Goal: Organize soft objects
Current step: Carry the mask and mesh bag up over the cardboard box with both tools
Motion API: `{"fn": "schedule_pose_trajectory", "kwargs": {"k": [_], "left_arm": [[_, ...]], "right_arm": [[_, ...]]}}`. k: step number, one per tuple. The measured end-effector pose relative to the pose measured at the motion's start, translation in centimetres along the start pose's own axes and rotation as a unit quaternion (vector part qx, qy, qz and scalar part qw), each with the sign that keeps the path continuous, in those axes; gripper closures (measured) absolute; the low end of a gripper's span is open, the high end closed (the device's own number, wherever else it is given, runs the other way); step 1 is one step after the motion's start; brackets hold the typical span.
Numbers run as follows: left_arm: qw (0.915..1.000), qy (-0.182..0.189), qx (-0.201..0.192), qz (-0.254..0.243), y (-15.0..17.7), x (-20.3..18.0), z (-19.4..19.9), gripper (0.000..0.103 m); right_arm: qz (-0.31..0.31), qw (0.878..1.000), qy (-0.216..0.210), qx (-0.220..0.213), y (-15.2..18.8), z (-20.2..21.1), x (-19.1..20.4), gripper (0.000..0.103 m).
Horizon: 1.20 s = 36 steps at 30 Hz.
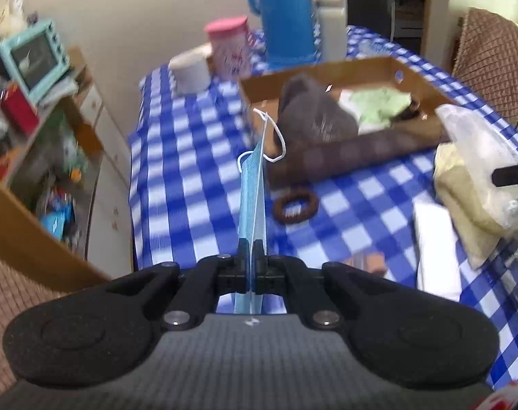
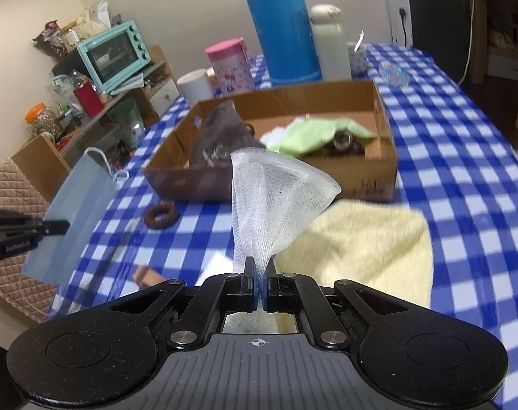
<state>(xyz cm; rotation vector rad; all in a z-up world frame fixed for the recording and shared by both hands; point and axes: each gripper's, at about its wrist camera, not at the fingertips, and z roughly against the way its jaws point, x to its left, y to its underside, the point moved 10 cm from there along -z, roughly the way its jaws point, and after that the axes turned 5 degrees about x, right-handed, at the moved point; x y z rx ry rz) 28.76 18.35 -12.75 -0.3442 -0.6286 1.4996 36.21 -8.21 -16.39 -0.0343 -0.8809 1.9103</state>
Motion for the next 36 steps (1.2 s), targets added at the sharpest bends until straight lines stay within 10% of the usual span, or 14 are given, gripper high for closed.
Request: {"fn": "schedule_pose_trajectory", "kwargs": {"k": [22,36], "left_arm": [[0.9821,0.039,-0.145,-0.114,-20.7,-6.3,-2.9,0.102],[0.9795,0.066,-0.124,-0.144,-21.1,-9.8,-11.7,0.102]], "right_arm": [[0.055,0.991,-0.007,-0.125,-16.4,0.0,-1.6,0.1],[0.046,0.992,-0.013,-0.114,-18.4,-8.0,-5.4,0.1]]}}
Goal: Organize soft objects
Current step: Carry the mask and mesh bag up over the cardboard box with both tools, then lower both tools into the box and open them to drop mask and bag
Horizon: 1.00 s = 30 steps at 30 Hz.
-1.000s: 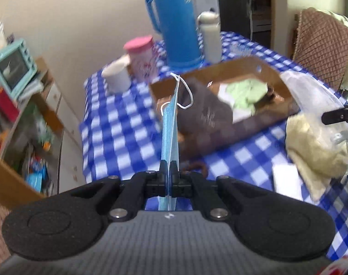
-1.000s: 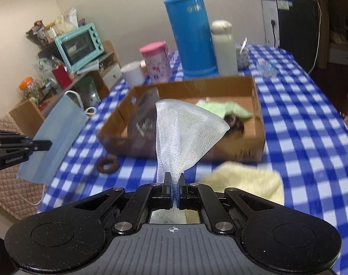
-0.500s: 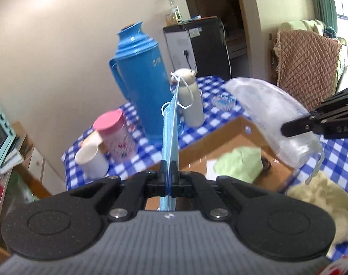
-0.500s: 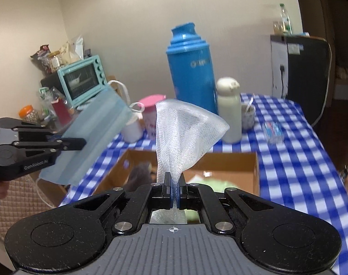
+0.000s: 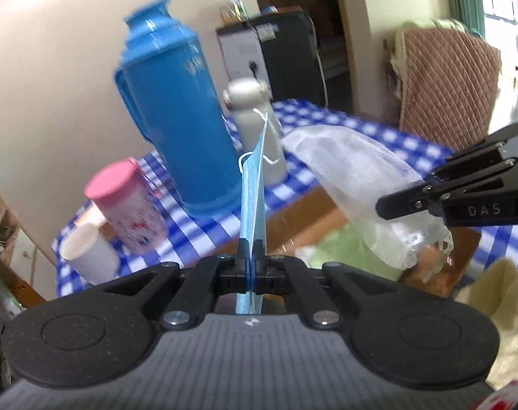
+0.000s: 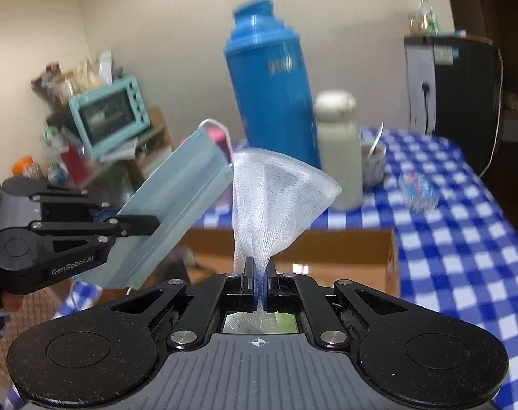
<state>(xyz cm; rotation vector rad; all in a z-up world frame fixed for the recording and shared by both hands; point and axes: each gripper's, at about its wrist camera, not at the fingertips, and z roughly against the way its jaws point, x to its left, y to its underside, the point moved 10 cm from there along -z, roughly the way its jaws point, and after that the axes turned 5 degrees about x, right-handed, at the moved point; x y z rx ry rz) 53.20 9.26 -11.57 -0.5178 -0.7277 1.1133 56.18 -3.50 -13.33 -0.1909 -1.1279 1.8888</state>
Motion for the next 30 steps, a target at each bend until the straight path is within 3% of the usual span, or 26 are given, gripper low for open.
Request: {"fn": "schedule_pose_trajectory", "kwargs": {"k": [12,15,16,17,18,20,30], "left_arm": [[0.995,0.062,0.063,-0.046,5.3,-4.4,-3.6,0.102],[0.9942,0.068,0.074,-0.038,5.6,-4.3,-3.8,0.092],[0.994,0.071,0.076,-0.034,5.6,-4.3,-3.7,0.088],[0.9941,0.072,0.076,-0.03,5.6,-4.2,-3.6,0.087],[0.9944,0.072,0.072,-0.027,5.5,-4.0,-3.4,0.082],[0.995,0.072,0.065,-0.022,5.3,-3.9,-2.7,0.071],[0.9959,0.071,0.049,0.028,5.5,-1.4,1.4,0.07]], "right_arm": [[0.014,0.99,0.019,0.14,6.9,-4.3,-1.8,0.1],[-0.002,0.989,0.024,0.149,7.0,-4.4,-2.4,0.099],[-0.005,0.988,0.025,0.151,7.0,-4.4,-2.5,0.095],[-0.007,0.988,0.027,0.151,6.9,-4.2,-2.5,0.083],[-0.009,0.988,0.029,0.15,6.8,-4.0,-2.6,0.062],[-0.012,0.989,0.033,0.145,6.7,-3.5,-2.6,0.048],[-0.036,0.993,0.034,0.105,5.5,-0.1,-2.5,0.048]]}}
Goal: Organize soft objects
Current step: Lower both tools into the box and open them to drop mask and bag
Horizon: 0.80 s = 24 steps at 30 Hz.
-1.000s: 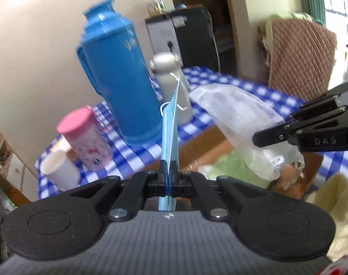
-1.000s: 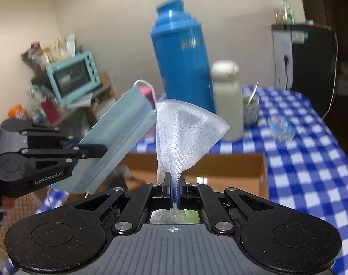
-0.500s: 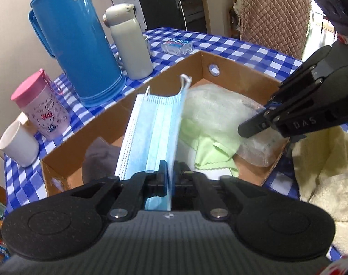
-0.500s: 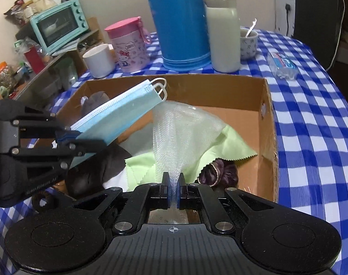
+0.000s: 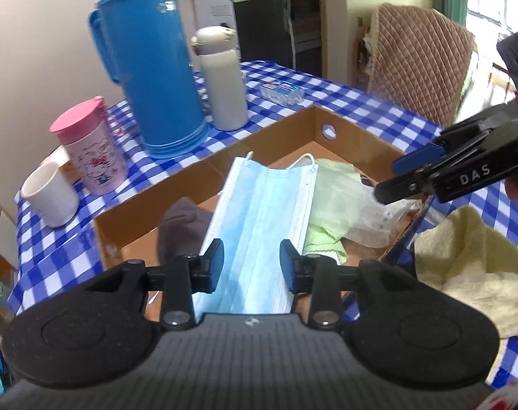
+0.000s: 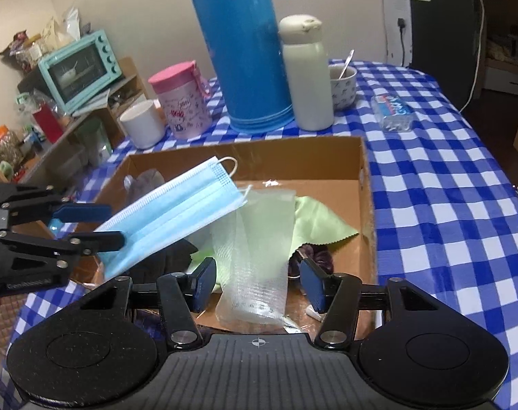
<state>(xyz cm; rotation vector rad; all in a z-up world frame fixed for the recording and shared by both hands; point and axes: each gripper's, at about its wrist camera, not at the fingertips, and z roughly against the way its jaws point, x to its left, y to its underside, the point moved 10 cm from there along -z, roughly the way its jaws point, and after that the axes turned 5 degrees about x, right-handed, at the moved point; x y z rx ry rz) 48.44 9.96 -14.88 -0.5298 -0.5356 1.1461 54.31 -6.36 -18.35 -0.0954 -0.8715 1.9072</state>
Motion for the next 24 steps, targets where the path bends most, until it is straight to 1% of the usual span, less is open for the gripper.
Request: {"fn": "schedule_pose_trajectory", "kwargs": {"k": [8,14,17,24], "left_arm": [[0.9978,-0.03,0.011,0.059,1.4,2.9,3.6,0.07],[0.9917,-0.041,0.012,0.121,2.8,5.0,6.6,0.07],[0.9894,-0.048,0.018,0.136,3.4,5.2,7.8,0.07],[0.9859,-0.05,0.024,0.158,4.3,3.8,10.6,0.07]], "right_arm": [[-0.013,1.0,0.002,-0.013,0.5,2.8,0.1,0.048],[-0.017,1.0,0.004,-0.018,1.3,4.7,0.5,0.048],[-0.019,1.0,0.007,-0.02,1.7,5.6,0.6,0.048],[-0.03,0.999,0.006,-0.03,2.6,8.2,1.1,0.048]]}}
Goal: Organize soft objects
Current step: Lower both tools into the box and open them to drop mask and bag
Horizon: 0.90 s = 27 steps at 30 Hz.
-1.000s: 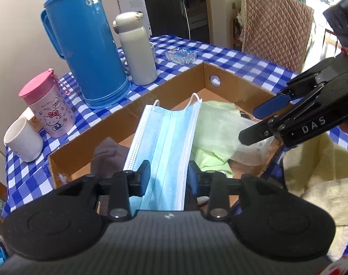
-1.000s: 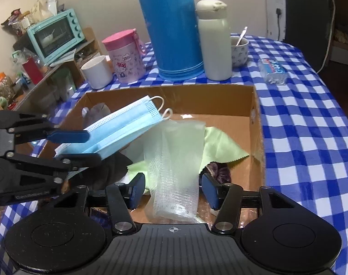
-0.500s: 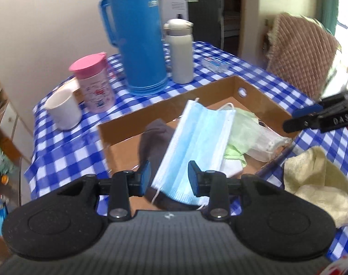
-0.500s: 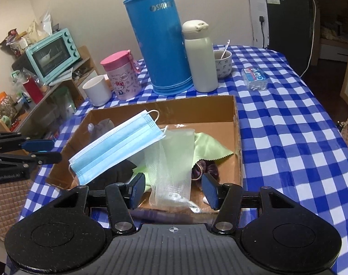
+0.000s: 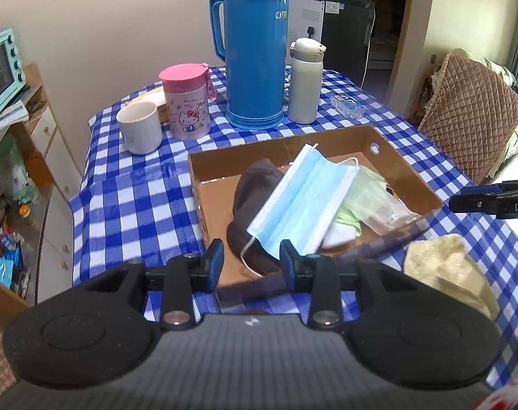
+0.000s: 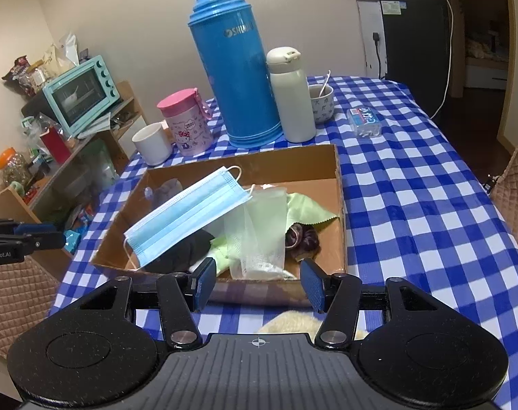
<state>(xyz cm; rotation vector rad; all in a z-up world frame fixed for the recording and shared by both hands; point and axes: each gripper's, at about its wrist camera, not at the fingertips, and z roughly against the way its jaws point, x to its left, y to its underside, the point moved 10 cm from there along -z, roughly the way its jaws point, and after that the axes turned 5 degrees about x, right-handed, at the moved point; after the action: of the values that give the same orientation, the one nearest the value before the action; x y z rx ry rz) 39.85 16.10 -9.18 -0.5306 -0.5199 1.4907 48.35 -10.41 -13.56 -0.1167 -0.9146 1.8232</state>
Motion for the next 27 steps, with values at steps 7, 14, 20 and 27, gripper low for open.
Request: {"fn": "schedule_pose_trajectory", "kwargs": {"k": [7,14,20,27], "left_arm": [[0.9995,0.006,0.015,0.027,1.9,-1.6,2.1,0.07],[0.9985,0.006,0.037,0.041,4.8,-2.8,3.6,0.07],[0.9979,0.001,0.05,0.04,7.1,-3.5,4.8,0.07],[0.9969,-0.006,0.066,0.044,9.9,-4.0,5.8,0.07]], "right_arm": [[-0.005,1.0,-0.001,-0.002,1.2,2.4,1.1,0.048],[-0.007,1.0,-0.002,-0.002,3.0,4.6,2.3,0.048],[-0.007,1.0,-0.003,0.001,4.9,6.1,3.3,0.048],[-0.005,1.0,0.0,0.014,7.7,7.6,3.8,0.048]]}}
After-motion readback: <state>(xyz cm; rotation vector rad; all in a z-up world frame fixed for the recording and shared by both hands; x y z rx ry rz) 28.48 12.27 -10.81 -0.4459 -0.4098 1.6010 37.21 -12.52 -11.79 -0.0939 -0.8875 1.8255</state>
